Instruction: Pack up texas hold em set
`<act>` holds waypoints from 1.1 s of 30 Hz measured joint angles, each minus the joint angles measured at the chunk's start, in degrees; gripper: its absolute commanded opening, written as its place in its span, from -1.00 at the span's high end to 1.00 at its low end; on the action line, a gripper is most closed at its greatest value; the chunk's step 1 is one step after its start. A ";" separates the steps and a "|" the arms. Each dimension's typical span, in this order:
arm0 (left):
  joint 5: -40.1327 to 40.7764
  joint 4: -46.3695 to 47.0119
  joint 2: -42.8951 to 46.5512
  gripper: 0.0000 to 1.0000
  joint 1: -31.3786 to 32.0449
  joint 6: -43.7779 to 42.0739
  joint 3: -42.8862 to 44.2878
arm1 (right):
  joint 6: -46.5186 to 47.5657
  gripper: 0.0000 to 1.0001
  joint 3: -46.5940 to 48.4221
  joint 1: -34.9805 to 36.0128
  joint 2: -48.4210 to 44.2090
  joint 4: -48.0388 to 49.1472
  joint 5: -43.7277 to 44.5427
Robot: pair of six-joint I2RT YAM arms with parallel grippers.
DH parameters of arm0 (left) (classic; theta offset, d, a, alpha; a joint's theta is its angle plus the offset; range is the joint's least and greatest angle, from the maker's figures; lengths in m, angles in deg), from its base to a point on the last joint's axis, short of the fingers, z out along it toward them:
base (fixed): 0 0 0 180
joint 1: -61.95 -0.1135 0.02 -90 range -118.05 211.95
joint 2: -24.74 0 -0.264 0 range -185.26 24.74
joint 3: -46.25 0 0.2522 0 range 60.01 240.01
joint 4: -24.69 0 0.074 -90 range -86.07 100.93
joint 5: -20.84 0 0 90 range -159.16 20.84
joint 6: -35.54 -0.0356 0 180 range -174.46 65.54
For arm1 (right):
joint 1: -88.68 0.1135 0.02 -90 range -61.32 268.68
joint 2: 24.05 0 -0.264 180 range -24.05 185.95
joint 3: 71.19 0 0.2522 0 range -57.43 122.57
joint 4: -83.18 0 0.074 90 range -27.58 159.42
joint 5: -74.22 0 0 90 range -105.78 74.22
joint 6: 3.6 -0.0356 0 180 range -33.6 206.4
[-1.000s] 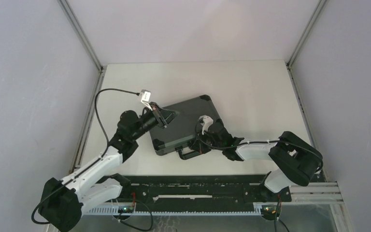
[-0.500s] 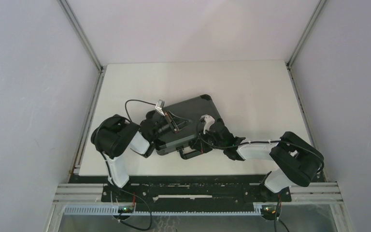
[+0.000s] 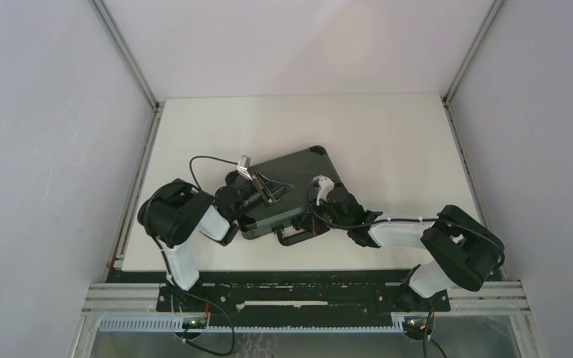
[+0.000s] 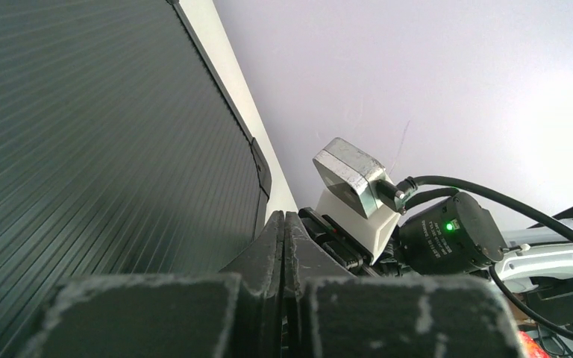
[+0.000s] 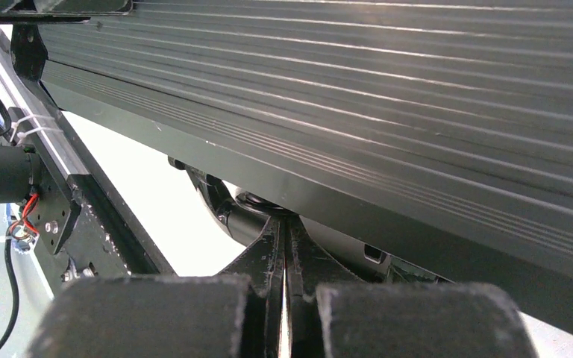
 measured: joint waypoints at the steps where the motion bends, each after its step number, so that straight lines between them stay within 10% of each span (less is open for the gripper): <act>1: 0.00 0.00 -0.02 1.00 0.00 0.00 0.00 | 0.04 1.00 0.00 -0.24 0.00 -0.09 -0.31; 33: 1.09 -0.22 1.49 1.00 -0.63 -2.60 -1.44 | 5.01 1.00 12.70 -0.72 7.10 -16.09 -9.05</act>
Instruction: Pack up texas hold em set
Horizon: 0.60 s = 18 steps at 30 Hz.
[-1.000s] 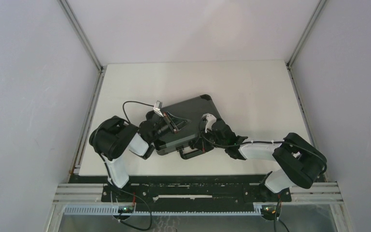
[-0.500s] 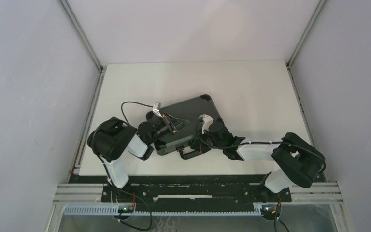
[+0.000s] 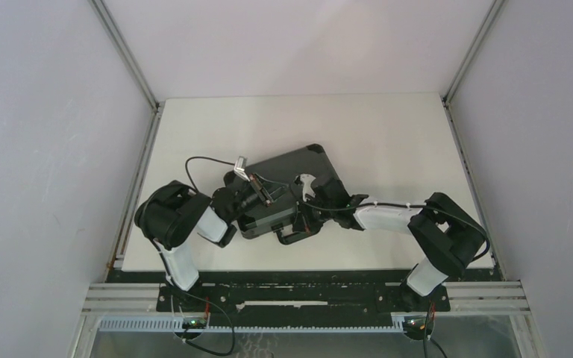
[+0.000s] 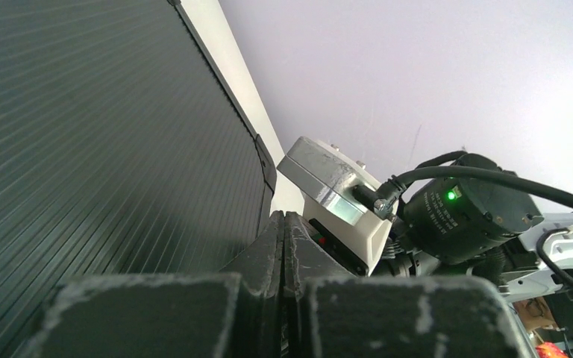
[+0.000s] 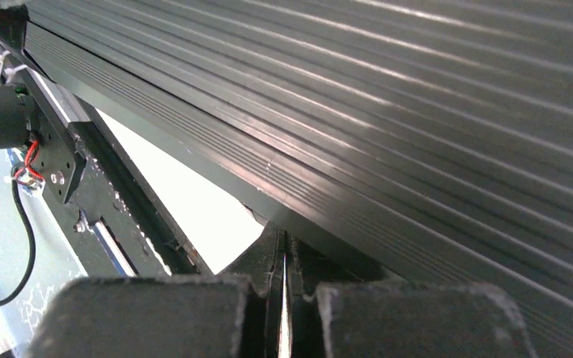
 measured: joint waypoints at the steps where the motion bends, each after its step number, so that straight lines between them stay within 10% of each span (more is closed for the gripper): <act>1: 0.00 0.00 0.00 1.00 -0.02 0.00 0.00 | 0.39 1.00 0.92 -0.11 0.15 -1.60 -0.07; 18: 1.27 0.09 0.00 1.00 -0.57 -0.42 -0.13 | 6.01 1.00 18.58 -0.44 7.02 -18.14 -6.47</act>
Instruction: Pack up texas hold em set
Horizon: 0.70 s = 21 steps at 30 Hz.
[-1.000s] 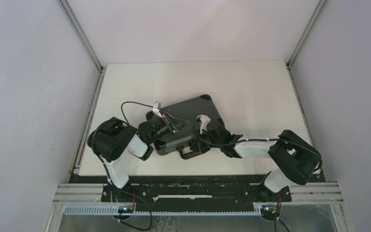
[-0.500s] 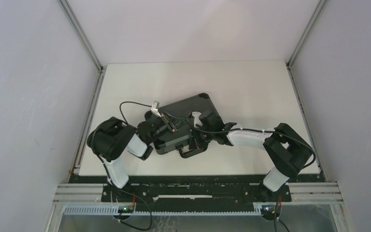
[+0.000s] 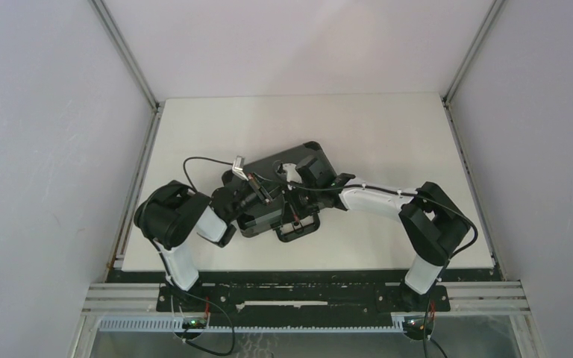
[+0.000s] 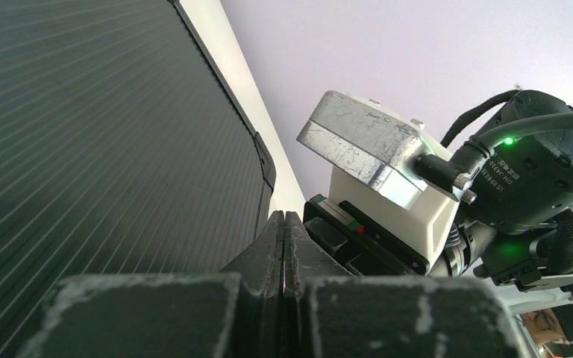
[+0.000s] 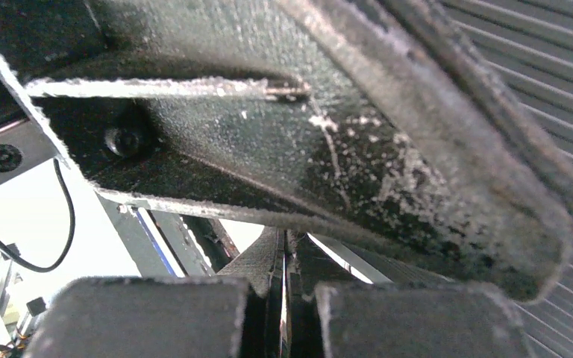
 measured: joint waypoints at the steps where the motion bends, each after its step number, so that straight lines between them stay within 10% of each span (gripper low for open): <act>1: -0.02 0.00 0.00 1.00 0.00 0.00 0.00 | 0.11 1.00 -0.02 0.00 -0.07 0.02 -0.02; 5: -0.04 0.00 0.00 1.00 -0.02 0.02 0.00 | 0.24 0.97 -1.86 -0.02 -1.92 1.42 1.55; 10: -0.02 -0.04 0.37 1.00 -0.04 -0.02 -0.31 | -1.49 -0.02 -9.42 -0.74 -11.72 7.21 9.46; 21: -0.46 0.02 1.84 0.99 -0.22 0.31 -2.05 | -19.87 0.06 -34.38 -1.33 -22.95 25.40 21.81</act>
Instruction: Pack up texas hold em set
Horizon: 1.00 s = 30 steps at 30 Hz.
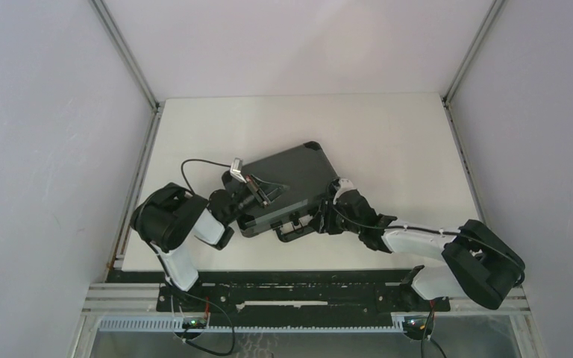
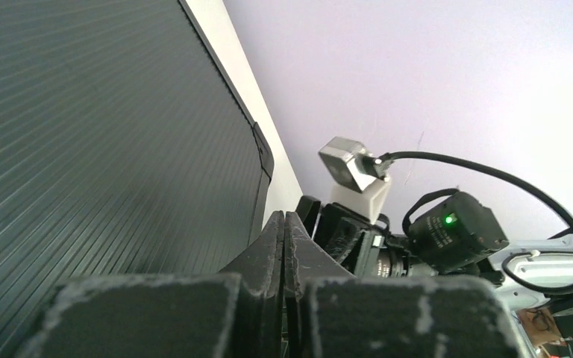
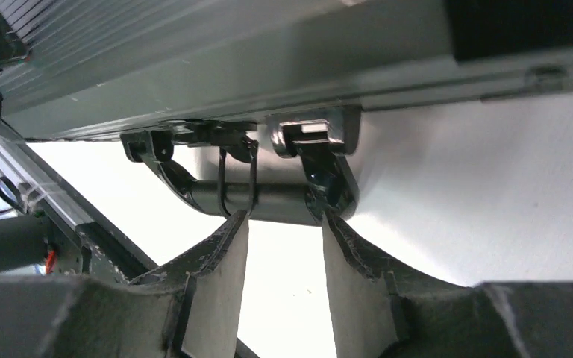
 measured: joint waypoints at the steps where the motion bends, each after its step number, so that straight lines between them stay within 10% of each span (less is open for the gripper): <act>1: 0.00 0.00 0.00 1.00 -0.02 0.09 -0.02 | -1.75 0.07 -1.11 0.11 0.00 0.90 0.20; 16: -0.04 0.07 0.20 1.00 -0.09 0.26 -0.39 | -13.57 0.22 -2.71 3.32 9.09 15.72 -3.15; 26: -0.07 0.09 0.17 1.00 -0.11 0.33 -0.39 | -15.76 1.00 -3.10 4.63 10.71 16.76 -2.97; 30: -0.07 0.11 0.15 1.00 -0.11 0.33 -0.39 | -16.15 1.00 -3.10 4.42 10.82 16.41 -3.17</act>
